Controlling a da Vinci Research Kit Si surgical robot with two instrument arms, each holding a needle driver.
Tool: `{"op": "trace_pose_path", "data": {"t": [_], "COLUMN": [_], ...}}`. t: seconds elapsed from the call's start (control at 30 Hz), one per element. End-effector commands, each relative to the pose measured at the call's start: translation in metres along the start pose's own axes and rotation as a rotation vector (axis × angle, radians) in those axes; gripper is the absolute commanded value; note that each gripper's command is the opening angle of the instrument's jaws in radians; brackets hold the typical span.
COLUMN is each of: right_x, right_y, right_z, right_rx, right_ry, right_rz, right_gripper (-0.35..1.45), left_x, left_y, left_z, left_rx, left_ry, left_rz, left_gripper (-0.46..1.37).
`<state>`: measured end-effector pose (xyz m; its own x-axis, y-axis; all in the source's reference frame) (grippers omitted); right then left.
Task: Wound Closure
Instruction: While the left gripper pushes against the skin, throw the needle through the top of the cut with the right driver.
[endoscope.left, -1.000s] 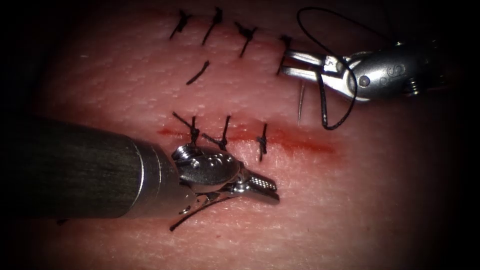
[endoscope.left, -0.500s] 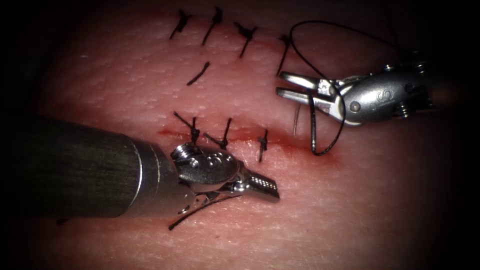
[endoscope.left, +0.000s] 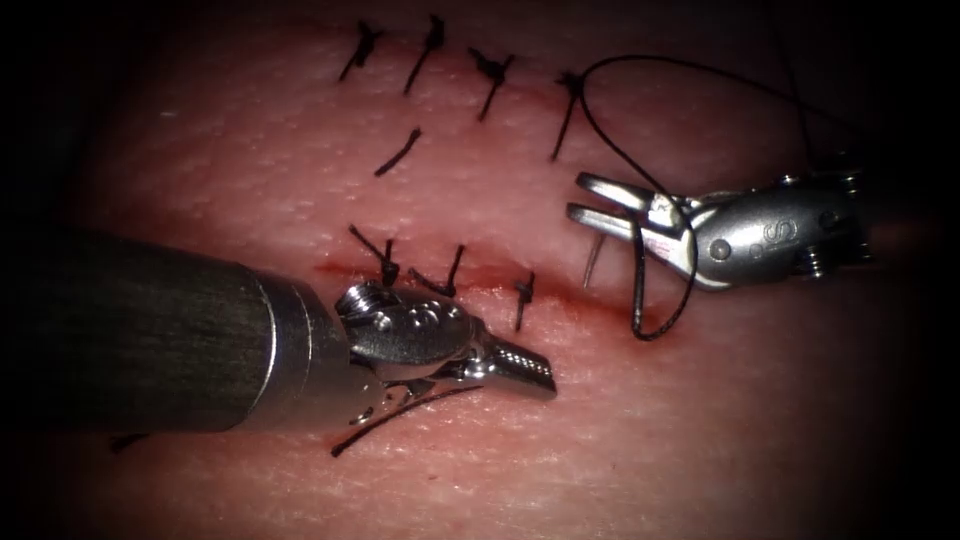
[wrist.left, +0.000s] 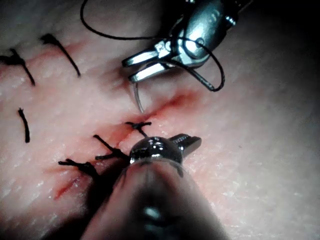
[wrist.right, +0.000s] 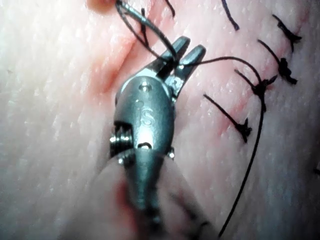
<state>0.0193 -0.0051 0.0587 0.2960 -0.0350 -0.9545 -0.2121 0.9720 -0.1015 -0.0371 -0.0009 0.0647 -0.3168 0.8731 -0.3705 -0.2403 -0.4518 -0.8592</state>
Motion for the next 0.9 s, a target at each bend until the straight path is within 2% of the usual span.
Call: {"op": "trace_pose_path", "data": {"t": [0.03, 0.37, 0.5, 0.6, 0.7, 0.9], "right_x": [-0.0003, -0.0019, -0.002, -0.0018, -0.0018, -0.0026], "right_y": [-0.0004, -0.0054, -0.0066, -0.0071, -0.0072, -0.0071], "right_z": [0.0002, 0.0015, 0.0012, 0.0004, -0.0003, -0.0019], "right_rx": [0.003, 0.045, 0.051, 0.043, 0.034, 0.016], "right_ry": [-0.003, -0.031, -0.037, -0.08, -0.093, -0.142], "right_rz": [0.007, 0.075, 0.092, 0.087, 0.089, 0.094], "right_gripper": [-0.35, -0.35, -0.35, -0.35, -0.35, -0.35], "left_x": [0.0, 0.0001, 0.0001, 0.0002, 0.0002, 0.0002], "left_y": [0.0, 0.0001, 0.0001, 0.0001, 0.0001, 0.0001], "left_z": [0.0, 0.0, 0.0, -0.0001, -0.0001, 0.0], "left_rx": [-0.004, 0.003, 0.005, 0.005, 0.006, 0.008], "left_ry": [0.001, 0.006, 0.007, 0.007, 0.008, 0.009], "left_rz": [-0.001, 0.002, 0.002, 0.001, 0.001, 0.0], "left_gripper": [-0.11, -0.06, -0.06, -0.07, -0.07, -0.08]}}
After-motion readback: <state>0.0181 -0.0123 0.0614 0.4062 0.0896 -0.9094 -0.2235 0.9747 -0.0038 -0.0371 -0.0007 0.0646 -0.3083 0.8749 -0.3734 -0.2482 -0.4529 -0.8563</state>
